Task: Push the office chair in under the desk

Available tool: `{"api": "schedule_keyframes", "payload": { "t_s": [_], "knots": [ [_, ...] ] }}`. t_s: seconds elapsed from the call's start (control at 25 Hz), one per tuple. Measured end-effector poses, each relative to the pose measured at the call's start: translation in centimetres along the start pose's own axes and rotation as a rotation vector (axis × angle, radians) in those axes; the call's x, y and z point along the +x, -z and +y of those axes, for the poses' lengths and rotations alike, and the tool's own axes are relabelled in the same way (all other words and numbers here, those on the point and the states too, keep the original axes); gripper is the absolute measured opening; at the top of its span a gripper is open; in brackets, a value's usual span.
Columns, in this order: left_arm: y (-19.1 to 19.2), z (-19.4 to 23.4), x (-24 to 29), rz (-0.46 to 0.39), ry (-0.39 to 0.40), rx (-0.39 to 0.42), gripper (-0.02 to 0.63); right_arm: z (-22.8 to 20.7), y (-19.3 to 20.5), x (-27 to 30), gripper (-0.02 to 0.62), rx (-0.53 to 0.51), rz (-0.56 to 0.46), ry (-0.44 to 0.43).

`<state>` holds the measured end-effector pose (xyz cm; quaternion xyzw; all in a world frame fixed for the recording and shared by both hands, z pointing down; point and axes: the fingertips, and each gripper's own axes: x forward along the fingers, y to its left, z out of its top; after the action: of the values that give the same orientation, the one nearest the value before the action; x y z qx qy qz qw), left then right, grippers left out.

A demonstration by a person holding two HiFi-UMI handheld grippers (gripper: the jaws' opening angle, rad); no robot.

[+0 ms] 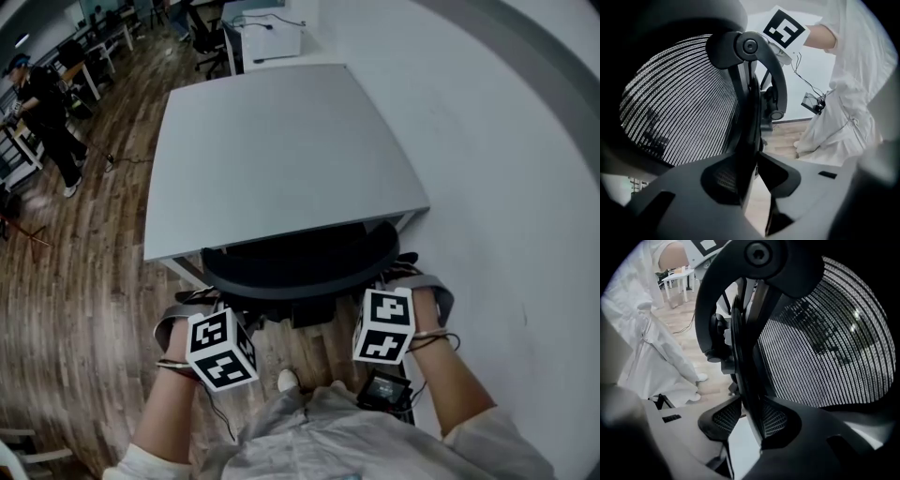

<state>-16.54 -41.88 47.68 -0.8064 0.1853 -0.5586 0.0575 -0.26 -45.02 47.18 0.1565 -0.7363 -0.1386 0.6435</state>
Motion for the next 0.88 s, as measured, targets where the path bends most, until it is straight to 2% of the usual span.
{"api": "schedule_keyframes", "payload": {
  "t_s": [0.44, 0.88],
  "knots": [
    [0.4, 1.5, -0.2, -0.022, 0.026, 0.022, 0.104, -0.8, -0.9, -0.1, 0.138, 0.015, 0.014, -0.009],
    [1.1, 4.9, 1.0, 0.035, -0.01, -0.001, 0.106, -3.8, -1.8, 1.5, 0.137, -0.002, -0.011, -0.009]
  ]
}}
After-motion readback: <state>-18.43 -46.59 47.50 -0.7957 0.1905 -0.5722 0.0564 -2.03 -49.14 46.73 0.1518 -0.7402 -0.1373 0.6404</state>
